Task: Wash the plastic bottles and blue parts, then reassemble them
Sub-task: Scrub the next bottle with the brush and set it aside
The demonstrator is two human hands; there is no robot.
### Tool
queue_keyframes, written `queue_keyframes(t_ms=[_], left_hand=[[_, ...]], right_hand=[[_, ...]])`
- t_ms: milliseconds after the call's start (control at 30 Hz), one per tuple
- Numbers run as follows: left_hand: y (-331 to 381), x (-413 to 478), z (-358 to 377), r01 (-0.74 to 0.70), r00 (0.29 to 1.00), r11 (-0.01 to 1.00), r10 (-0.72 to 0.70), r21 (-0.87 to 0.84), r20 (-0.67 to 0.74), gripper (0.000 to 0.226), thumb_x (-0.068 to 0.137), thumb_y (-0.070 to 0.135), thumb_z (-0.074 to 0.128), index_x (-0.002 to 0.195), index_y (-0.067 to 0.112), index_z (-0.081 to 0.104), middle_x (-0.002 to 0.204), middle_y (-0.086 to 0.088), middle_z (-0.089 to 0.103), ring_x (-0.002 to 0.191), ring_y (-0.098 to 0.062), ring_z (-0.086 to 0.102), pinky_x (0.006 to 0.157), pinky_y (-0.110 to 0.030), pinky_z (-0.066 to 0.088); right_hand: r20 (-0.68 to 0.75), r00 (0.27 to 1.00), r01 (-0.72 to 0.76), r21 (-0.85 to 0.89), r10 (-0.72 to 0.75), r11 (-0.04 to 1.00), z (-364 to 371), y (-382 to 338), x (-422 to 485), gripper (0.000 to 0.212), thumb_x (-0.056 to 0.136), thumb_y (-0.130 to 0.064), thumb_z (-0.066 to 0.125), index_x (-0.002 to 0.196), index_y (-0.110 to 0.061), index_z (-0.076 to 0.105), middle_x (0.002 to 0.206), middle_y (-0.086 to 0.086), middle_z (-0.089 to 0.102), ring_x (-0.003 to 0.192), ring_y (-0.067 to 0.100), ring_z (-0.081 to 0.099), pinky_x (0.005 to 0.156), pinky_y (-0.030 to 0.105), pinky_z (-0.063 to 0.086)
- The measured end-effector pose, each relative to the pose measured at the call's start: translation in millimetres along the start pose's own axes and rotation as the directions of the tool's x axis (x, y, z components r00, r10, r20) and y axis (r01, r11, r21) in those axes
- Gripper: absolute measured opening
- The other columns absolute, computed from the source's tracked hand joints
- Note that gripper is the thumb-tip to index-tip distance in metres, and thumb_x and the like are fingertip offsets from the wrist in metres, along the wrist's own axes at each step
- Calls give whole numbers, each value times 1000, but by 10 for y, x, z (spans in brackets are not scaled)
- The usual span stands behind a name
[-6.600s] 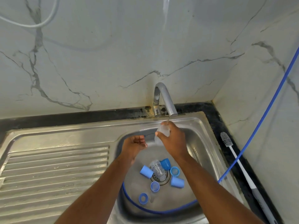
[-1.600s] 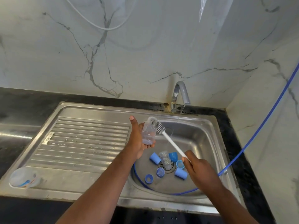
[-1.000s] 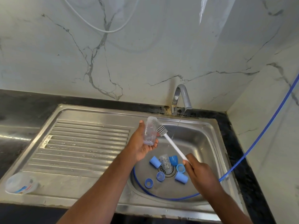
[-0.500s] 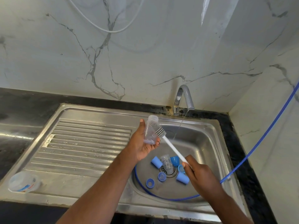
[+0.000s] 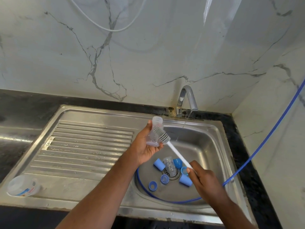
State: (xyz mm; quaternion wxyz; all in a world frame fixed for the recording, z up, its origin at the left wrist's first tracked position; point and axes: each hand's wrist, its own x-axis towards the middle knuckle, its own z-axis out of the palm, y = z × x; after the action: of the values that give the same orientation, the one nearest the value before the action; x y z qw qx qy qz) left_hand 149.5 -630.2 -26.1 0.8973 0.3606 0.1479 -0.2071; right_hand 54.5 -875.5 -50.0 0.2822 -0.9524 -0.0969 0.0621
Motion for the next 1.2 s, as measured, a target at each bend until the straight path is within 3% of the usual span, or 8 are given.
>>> queue_keyframes(t_ms=[167, 267, 367, 567, 700, 867, 1000, 1200], left_hand=[[-12, 13, 9, -6, 1000, 999, 6, -40, -1, 59, 91, 49, 60, 131, 6, 57, 101, -14, 63, 83, -21, 64, 72, -34, 59], [-21, 26, -2, -16, 1000, 997, 16, 71, -2, 65, 91, 55, 59, 134, 7, 56, 103, -14, 65, 84, -21, 65, 73, -34, 56], [-29, 19, -37, -14, 999, 983, 20, 185, -26, 66, 90, 59, 53, 133, 9, 58, 108, -14, 71, 90, -23, 70, 77, -38, 55], [-69, 18, -21, -18, 996, 978, 35, 207, -82, 50, 105, 42, 40, 135, 5, 55, 110, -18, 70, 93, -28, 69, 82, -45, 54], [-92, 26, 78, -31, 989, 949, 75, 312, -129, 47, 108, 43, 36, 123, 6, 61, 97, -14, 71, 81, -24, 68, 71, -39, 54], [-104, 66, 103, -47, 982, 914, 116, 403, -147, 46, 108, 45, 34, 123, 11, 61, 105, -15, 70, 84, -24, 68, 71, -39, 55], [-103, 71, 95, -47, 979, 940, 111, 337, -174, 44, 108, 44, 36, 124, 11, 60, 104, -15, 70, 84, -23, 68, 75, -40, 55], [-121, 73, 81, -42, 979, 959, 95, 281, -179, 52, 106, 51, 33, 126, 11, 60, 109, -15, 68, 92, -27, 65, 76, -40, 52]], right_hand=[[33, 999, 33, -6, -32, 999, -23, -7, -22, 18, 102, -37, 49, 89, -38, 37, 59, -22, 52, 51, 8, 48, 49, 20, 30], [-48, 998, -25, 35, 27, 999, -42, 33, -22, 15, 98, -52, 40, 89, -40, 37, 55, -6, 47, 49, 15, 45, 48, 29, 32], [-27, 999, 22, 31, -21, 999, -46, 55, -37, 32, 92, -64, 30, 90, -33, 40, 56, -7, 47, 49, 15, 43, 49, 30, 32], [-23, 1000, 20, -9, -20, 1000, -67, 75, -28, 31, 92, -67, 27, 90, -37, 37, 53, -6, 42, 49, 14, 43, 49, 34, 36], [-63, 998, -17, -17, 16, 1000, -55, 89, -12, 19, 98, -55, 38, 91, -37, 37, 52, -6, 41, 51, 15, 44, 50, 35, 37], [-44, 999, -12, -69, 9, 998, -67, 101, -26, 24, 99, -56, 35, 94, -32, 39, 53, -6, 40, 51, 18, 44, 51, 38, 39], [-25, 999, 30, -154, -34, 988, -45, 67, -38, 14, 101, -44, 48, 98, -31, 43, 54, -15, 47, 46, 9, 37, 51, 33, 31], [-25, 1000, 15, -118, -18, 993, -55, 169, -8, 17, 100, -47, 42, 94, -32, 38, 52, -8, 35, 49, 14, 38, 52, 39, 40]])
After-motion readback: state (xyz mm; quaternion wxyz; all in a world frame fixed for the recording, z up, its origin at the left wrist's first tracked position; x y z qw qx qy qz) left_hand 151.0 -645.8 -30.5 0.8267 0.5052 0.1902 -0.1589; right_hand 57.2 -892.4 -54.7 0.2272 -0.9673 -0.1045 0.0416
